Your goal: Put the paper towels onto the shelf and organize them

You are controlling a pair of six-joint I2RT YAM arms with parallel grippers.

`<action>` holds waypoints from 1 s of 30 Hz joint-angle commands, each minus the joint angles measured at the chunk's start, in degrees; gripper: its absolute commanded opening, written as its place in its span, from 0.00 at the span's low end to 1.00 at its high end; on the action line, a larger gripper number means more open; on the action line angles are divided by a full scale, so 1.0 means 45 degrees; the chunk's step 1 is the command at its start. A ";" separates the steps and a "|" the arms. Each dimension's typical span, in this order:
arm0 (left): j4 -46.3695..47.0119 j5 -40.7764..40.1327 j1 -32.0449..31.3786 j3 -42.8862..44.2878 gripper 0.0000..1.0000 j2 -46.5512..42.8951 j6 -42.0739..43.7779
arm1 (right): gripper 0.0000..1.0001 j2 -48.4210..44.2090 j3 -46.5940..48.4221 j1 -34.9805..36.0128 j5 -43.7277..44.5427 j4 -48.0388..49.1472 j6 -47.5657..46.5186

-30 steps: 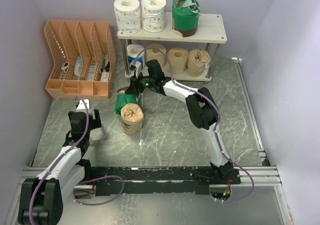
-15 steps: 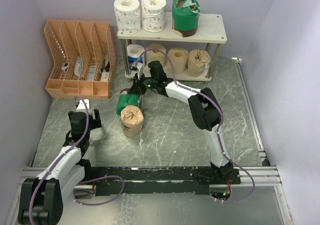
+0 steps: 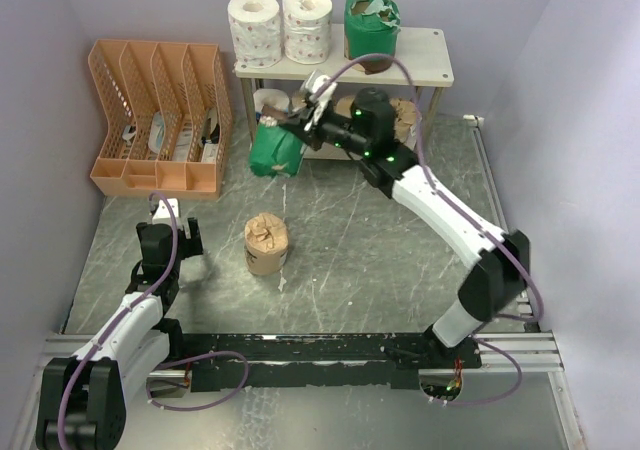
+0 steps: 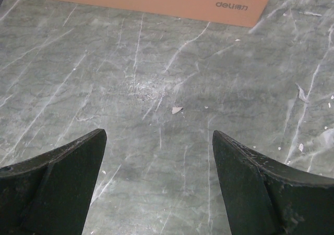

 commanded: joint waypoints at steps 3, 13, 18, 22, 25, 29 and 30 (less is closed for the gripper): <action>0.0420 -0.0229 -0.0085 -0.0181 0.94 -0.0148 -0.0042 | 0.00 -0.2446 -0.0145 0.0231 0.3637 -0.0448 -0.2978; 0.0433 -0.0315 -0.0210 -0.0181 0.94 -0.0158 -0.0018 | 0.00 -0.4002 0.0161 0.0692 0.9866 0.0457 -0.7863; 0.0453 -0.0417 -0.0342 -0.0201 0.94 -0.0151 0.0020 | 0.00 -0.4236 0.1001 0.0707 1.0052 -0.0248 -1.0018; 0.0480 -0.0639 -0.0522 -0.0181 0.94 -0.0076 0.0021 | 0.00 -0.4674 0.0989 0.0724 1.0344 0.0053 -1.1372; 0.0473 -0.0714 -0.0606 -0.0181 0.94 -0.0070 0.0039 | 0.00 -0.4748 0.1332 0.0737 1.0821 -0.0304 -1.2010; 0.0454 -0.0797 -0.0631 -0.0165 0.94 -0.0111 0.0033 | 0.00 -0.4447 0.1500 0.0725 1.1707 -0.0041 -1.3374; 0.0427 -0.0896 -0.0646 -0.0153 0.94 -0.0112 -0.0018 | 0.00 -0.4334 0.1477 0.0720 1.1860 0.0230 -1.3776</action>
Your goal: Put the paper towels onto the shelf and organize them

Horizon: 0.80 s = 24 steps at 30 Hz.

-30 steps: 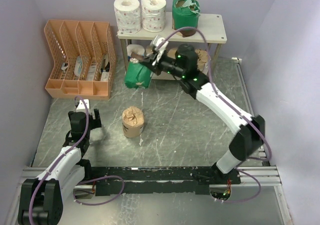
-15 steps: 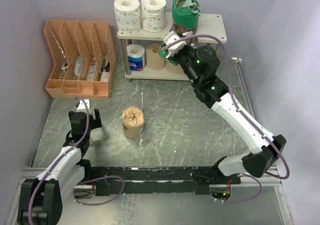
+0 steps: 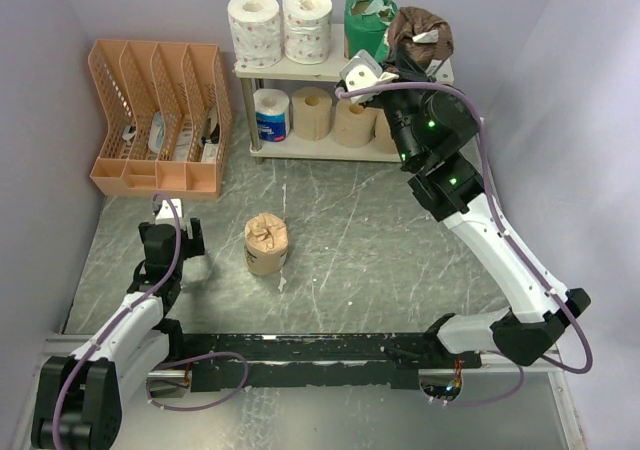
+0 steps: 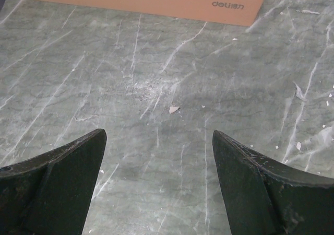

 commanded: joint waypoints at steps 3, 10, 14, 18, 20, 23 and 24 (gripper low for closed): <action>0.0381 -0.0712 -0.0192 -0.0103 0.94 -0.0159 -0.0154 | 0.00 0.0459 0.0408 -0.0147 0.1019 0.2009 -0.3084; 0.0375 -0.1082 -0.0302 -0.0084 0.94 -0.0224 -0.0319 | 0.00 0.2400 0.2342 -0.1372 0.0393 0.2510 -0.3721; 0.0365 -0.1323 -0.0321 -0.0065 0.94 -0.0263 -0.0457 | 0.00 0.3564 0.3487 -0.2534 -0.0338 0.1912 -0.3060; 0.0378 -0.1440 -0.0321 -0.0064 0.94 -0.0286 -0.0524 | 0.00 0.4204 0.4070 -0.3863 -0.1444 0.1591 -0.1951; 0.0380 -0.1479 -0.0322 -0.0064 0.94 -0.0287 -0.0548 | 0.00 0.4360 0.4139 -0.4329 -0.2057 0.1555 -0.1451; 0.0380 -0.1501 -0.0322 -0.0064 0.94 -0.0306 -0.0566 | 0.00 0.4538 0.4070 -0.4945 -0.3027 0.1486 -0.0554; 0.0397 -0.1501 -0.0322 -0.0079 0.94 -0.0317 -0.0568 | 0.00 0.4648 0.3968 -0.5059 -0.3165 0.1604 -0.0410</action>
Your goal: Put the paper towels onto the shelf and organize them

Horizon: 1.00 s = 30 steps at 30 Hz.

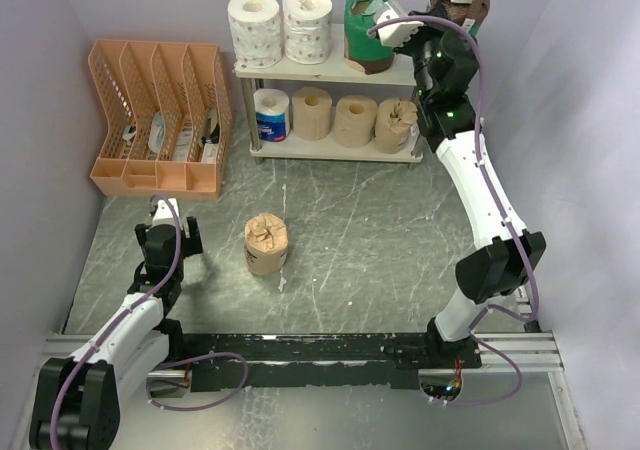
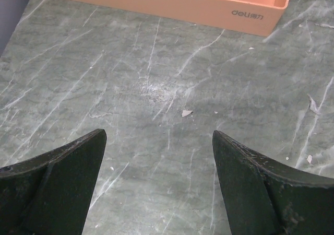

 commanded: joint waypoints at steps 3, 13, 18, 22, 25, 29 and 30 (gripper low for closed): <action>0.0419 -0.0296 -0.0089 -0.0103 0.94 -0.0223 -0.0180 | 0.00 0.0523 -0.0024 -0.0591 -0.1576 0.1409 0.0697; 0.0476 -0.0316 -0.0070 -0.0142 0.94 -0.0291 -0.0222 | 0.00 0.1565 0.0738 -0.0356 -0.1380 0.0925 0.1128; 0.0497 -0.0297 -0.0069 -0.0162 0.94 -0.0312 -0.0201 | 0.00 0.1274 0.0007 -0.0199 -0.1290 0.1159 0.1156; 0.0478 -0.0277 -0.0069 -0.0162 0.94 -0.0336 -0.0214 | 0.42 0.0975 -0.0576 -0.0177 -0.1155 0.1718 0.1539; 0.0519 -0.0255 -0.0040 -0.0182 0.94 -0.0333 -0.0204 | 0.60 0.0856 -0.0780 -0.0162 -0.0939 0.2268 0.1733; 0.0521 -0.0200 -0.0030 -0.0200 0.94 -0.0332 -0.0185 | 0.86 0.0834 -0.0740 -0.0167 -0.0848 0.2547 0.1896; 0.0513 -0.0199 -0.0025 -0.0201 0.94 -0.0342 -0.0195 | 0.96 0.0843 -0.0730 -0.0148 -0.0785 0.2720 0.1961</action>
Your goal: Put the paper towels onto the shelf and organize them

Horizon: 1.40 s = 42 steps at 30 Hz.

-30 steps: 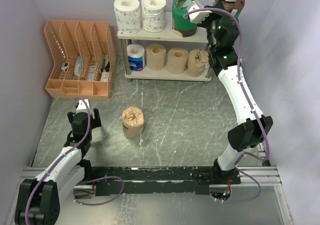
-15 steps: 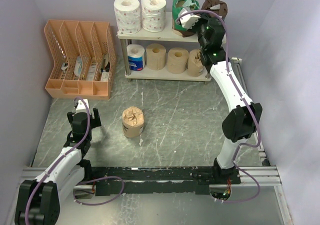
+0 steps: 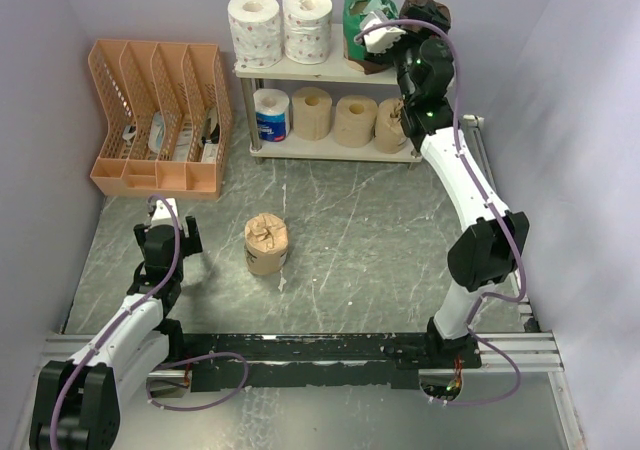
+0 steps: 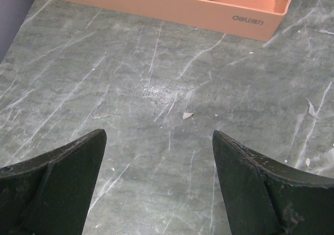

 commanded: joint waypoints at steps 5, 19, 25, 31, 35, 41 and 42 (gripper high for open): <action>0.0512 -0.0068 -0.0020 -0.0196 0.94 -0.0145 -0.0112 | 1.00 -0.0914 -0.0018 0.0022 0.0712 0.3226 0.2038; 0.0532 0.0020 0.0048 -0.0249 0.94 -0.0207 -0.0083 | 1.00 -0.3941 -0.2883 -0.2768 0.3036 0.4141 1.3200; 0.0590 0.0098 0.0060 -0.0313 0.94 -0.0246 -0.0063 | 0.99 -0.2237 -0.1550 -0.4411 0.5215 0.1232 1.6393; 0.0590 0.0059 0.0048 -0.0299 0.94 -0.0206 -0.0078 | 1.00 -0.0053 0.0328 -0.4597 0.4663 0.0055 1.5653; 0.0583 0.0045 0.0051 -0.0275 0.94 -0.0134 -0.0083 | 1.00 0.0301 -0.0017 -0.4598 0.3578 0.0773 1.5183; 0.0591 0.0108 0.0063 -0.0252 0.94 -0.0051 -0.0053 | 1.00 0.1027 0.0019 -0.4629 0.1658 0.1799 1.3994; 0.0590 0.0135 0.0077 -0.0254 0.94 -0.0050 -0.0069 | 1.00 0.1028 -0.0052 -0.4650 0.1408 0.1951 1.3998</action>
